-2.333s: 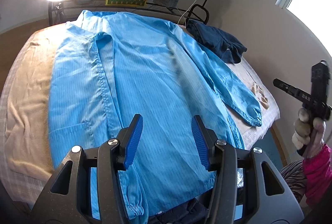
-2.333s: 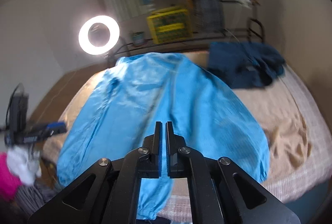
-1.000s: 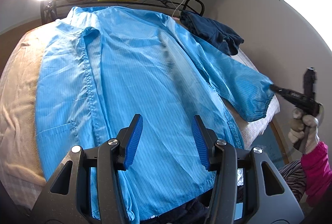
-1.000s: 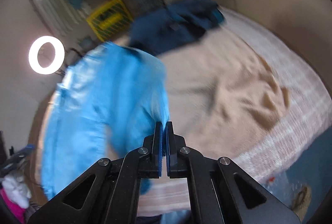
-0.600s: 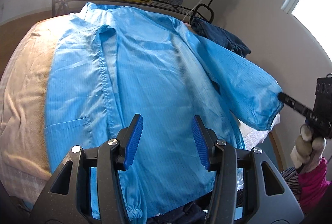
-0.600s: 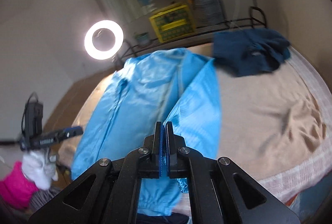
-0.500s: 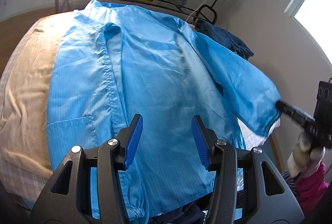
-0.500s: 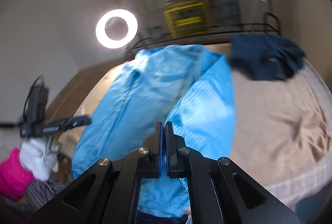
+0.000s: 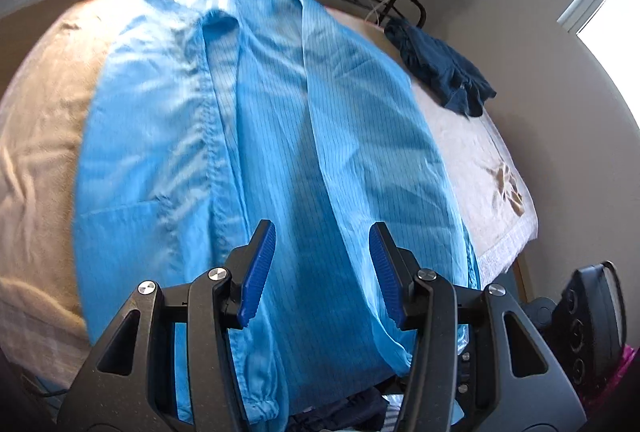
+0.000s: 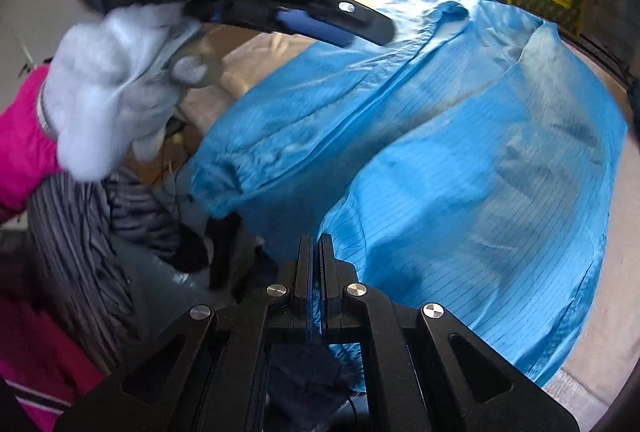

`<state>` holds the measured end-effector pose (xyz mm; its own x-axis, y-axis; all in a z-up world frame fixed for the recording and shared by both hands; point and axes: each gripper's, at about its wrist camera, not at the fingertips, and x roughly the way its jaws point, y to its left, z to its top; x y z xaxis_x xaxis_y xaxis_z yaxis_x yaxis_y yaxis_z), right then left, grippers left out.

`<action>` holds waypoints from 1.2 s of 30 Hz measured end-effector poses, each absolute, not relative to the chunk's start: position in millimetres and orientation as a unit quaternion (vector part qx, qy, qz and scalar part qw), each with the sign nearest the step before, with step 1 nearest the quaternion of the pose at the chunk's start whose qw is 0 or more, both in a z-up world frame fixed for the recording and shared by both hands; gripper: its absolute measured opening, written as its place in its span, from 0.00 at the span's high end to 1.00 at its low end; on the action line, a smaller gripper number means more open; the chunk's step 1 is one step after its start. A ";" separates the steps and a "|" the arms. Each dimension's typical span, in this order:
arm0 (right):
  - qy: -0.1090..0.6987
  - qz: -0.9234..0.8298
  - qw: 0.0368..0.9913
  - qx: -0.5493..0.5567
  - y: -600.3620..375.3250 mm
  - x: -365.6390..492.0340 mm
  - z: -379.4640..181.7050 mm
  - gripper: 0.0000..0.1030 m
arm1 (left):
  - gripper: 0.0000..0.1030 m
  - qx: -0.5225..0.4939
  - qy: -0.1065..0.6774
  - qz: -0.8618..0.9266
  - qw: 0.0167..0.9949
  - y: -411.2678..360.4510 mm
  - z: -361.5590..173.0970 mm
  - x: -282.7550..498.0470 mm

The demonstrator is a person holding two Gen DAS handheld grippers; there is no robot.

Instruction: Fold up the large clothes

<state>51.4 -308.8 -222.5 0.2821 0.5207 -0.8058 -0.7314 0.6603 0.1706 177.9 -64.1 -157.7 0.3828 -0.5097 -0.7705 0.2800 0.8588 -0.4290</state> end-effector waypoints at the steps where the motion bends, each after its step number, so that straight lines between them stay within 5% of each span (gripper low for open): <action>1: 0.449 0.395 0.793 -0.114 -310.2 53.1 -220.9 0.97 | 0.52 -0.113 0.506 -0.241 0.820 -67.7 -160.0 180.3; 7: 0.438 0.413 0.796 -0.068 -333.9 57.0 -193.0 0.92 | 0.44 -0.122 0.531 -0.251 0.800 -82.6 -176.3 192.3; 12: 0.407 0.399 0.821 -0.015 -377.0 72.7 -161.8 0.69 | 0.44 -0.132 0.551 -0.246 0.786 -92.2 -187.3 210.0; 25: 0.391 0.227 0.886 0.102 -492.1 213.1 -149.3 0.63 | 0.44 -0.144 0.493 -0.232 0.826 -106.9 -121.6 327.1; 36: 0.416 0.170 0.875 0.180 -544.9 325.3 -202.6 0.58 | 0.35 -0.203 0.493 -0.240 0.811 -133.3 -157.0 476.1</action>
<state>325.3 -544.9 -202.6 0.5963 0.4479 -0.6662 -0.1486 0.8771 0.4567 476.1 -133.3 -157.0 0.3991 -0.5891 -0.7026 0.1885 0.8026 -0.5659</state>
